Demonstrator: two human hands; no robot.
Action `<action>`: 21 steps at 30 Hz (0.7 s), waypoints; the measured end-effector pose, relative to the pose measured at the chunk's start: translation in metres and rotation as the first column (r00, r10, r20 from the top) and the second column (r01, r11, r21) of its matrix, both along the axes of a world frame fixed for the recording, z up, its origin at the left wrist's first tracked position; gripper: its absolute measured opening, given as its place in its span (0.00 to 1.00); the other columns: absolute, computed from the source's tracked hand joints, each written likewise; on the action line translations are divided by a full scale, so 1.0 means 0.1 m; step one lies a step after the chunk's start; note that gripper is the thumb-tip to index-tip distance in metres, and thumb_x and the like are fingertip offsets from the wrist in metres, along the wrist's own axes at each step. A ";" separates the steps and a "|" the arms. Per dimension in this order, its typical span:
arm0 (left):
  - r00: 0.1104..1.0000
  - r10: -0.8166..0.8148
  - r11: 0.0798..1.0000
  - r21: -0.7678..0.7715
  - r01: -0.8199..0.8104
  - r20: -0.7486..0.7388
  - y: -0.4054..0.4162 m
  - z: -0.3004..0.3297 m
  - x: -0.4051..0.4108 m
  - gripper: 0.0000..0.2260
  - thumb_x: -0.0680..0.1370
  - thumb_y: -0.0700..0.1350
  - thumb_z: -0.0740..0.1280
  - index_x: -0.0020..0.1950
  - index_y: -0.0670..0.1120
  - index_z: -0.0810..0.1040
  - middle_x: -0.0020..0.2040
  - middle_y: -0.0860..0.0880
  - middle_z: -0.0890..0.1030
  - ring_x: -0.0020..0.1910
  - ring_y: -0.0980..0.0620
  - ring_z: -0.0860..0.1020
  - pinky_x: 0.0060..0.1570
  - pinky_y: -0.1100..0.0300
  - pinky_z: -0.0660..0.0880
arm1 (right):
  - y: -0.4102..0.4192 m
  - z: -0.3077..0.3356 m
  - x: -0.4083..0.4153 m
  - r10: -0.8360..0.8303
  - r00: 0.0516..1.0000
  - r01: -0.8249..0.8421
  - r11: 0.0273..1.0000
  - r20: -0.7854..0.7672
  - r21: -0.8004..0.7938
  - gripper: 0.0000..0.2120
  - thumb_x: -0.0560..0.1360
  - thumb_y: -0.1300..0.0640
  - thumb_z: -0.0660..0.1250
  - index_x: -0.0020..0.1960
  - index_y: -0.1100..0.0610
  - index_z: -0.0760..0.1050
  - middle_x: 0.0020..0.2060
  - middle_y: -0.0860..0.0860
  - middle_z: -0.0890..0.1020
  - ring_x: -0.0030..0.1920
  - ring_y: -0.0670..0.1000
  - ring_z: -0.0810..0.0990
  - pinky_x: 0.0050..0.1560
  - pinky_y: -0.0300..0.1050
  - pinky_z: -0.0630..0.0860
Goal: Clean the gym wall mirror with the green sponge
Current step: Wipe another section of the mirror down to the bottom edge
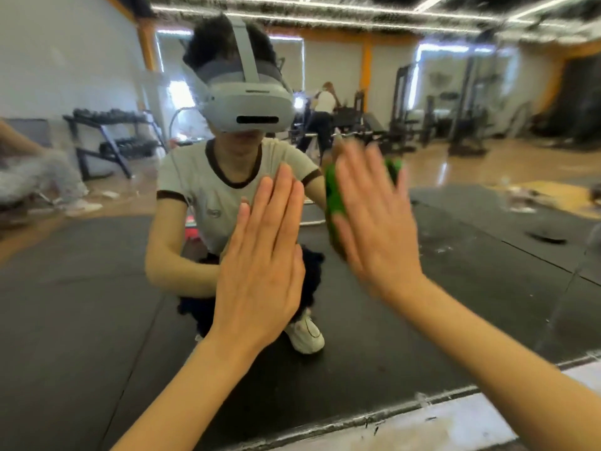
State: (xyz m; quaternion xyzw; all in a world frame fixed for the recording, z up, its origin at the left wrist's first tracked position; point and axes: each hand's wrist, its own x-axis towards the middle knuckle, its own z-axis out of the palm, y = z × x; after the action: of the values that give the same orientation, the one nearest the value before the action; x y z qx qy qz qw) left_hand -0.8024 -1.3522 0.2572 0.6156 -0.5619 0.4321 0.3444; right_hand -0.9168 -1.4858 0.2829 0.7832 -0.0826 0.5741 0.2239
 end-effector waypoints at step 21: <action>0.973 0.213 0.976 -0.056 -0.209 0.084 -0.11 -0.07 0.04 0.32 0.82 0.47 0.57 0.83 0.44 0.47 0.83 0.50 0.43 0.82 0.51 0.43 0.80 0.55 0.42 | -0.14 0.62 0.13 0.240 0.942 -0.213 0.967 0.232 -0.137 0.18 0.82 0.64 0.66 0.70 0.68 0.72 0.69 0.66 0.74 0.71 0.70 0.70 0.75 0.62 0.49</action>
State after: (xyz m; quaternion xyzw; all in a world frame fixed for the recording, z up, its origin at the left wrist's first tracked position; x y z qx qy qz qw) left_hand -0.7989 -1.3628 0.2501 0.6437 -0.4979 0.5062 0.2854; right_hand -0.9033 -1.4994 0.3450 0.6963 0.0128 0.6928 0.1872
